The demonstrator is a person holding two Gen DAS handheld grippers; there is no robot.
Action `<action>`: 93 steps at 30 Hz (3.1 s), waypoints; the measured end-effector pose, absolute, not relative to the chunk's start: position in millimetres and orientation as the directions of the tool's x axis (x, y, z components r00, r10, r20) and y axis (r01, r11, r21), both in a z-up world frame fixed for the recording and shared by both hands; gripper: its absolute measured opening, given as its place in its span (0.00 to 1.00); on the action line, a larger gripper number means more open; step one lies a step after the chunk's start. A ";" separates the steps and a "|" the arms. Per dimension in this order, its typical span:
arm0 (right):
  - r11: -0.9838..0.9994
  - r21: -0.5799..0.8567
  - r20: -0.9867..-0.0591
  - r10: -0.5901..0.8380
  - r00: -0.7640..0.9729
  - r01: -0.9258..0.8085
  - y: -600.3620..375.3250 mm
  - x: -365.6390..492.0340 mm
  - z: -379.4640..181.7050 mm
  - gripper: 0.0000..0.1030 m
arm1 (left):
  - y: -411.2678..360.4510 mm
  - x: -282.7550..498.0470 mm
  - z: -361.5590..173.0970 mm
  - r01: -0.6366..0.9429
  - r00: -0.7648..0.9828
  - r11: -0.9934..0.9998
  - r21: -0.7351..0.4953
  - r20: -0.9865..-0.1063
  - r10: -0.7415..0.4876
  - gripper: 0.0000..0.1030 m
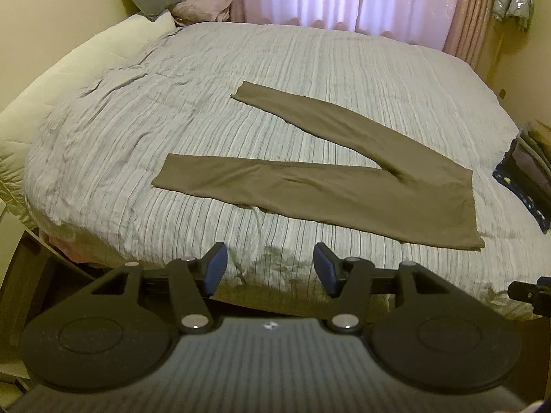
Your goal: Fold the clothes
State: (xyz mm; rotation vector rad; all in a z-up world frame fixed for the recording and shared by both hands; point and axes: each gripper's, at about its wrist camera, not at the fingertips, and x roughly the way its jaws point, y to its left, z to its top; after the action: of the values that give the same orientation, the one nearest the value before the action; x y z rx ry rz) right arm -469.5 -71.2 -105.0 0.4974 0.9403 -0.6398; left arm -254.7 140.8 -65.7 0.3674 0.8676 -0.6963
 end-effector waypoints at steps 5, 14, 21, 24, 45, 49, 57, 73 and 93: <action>0.711 0.114 -0.862 -0.277 0.425 0.694 -66.7 -473.3 -107.8 0.70 | 140.5 -262.1 -70.3 0.704 0.435 0.710 0.028 -0.807 -0.400 0.51; 0.697 0.124 -0.866 -0.273 0.420 0.707 -60.8 -482.6 -110.8 0.70 | 137.7 -273.5 -74.0 0.732 0.423 0.680 0.045 -0.812 -0.402 0.53; 0.700 0.130 -0.864 -0.268 0.426 0.702 -61.3 -483.8 -110.1 0.70 | 134.2 -277.2 -74.3 0.740 0.422 0.670 0.052 -0.812 -0.403 0.54; 0.705 0.127 -0.863 -0.267 0.428 0.697 -63.1 -483.4 -109.4 0.70 | 133.2 -277.5 -76.3 0.739 0.419 0.672 0.049 -0.815 -0.401 0.54; 0.747 0.120 -0.855 -0.257 0.451 0.654 -88.5 -462.7 -111.3 0.70 | 124.1 -261.6 -90.1 0.673 0.442 0.738 0.045 -0.824 -0.354 0.54; 0.747 0.123 -0.859 -0.250 0.447 0.653 -96.3 -454.1 -114.9 0.70 | 120.7 -250.7 -93.6 0.666 0.439 0.745 0.043 -0.830 -0.345 0.54; 0.739 0.135 -0.878 -0.219 0.425 0.660 -113.3 -431.1 -131.1 0.70 | 98.4 -215.2 -110.8 0.668 0.422 0.742 0.055 -0.849 -0.317 0.54; 0.448 0.138 -0.874 -0.364 0.321 0.883 -230.3 -383.1 -143.3 0.70 | -48.9 -68.8 -120.7 0.857 0.269 0.515 -0.026 -0.829 -0.490 0.54; 0.085 0.077 -0.827 -0.551 0.112 0.993 -272.2 -421.0 -144.4 0.70 | -186.7 -0.7 -197.4 0.980 0.026 0.188 -0.066 -0.894 -0.448 0.54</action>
State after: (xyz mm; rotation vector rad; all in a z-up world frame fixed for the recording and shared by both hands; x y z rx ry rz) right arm -421.0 -272.2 -144.4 0.7747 0.7297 -1.3182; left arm -0.7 -186.7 -197.4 0.7147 0.9651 -1.2625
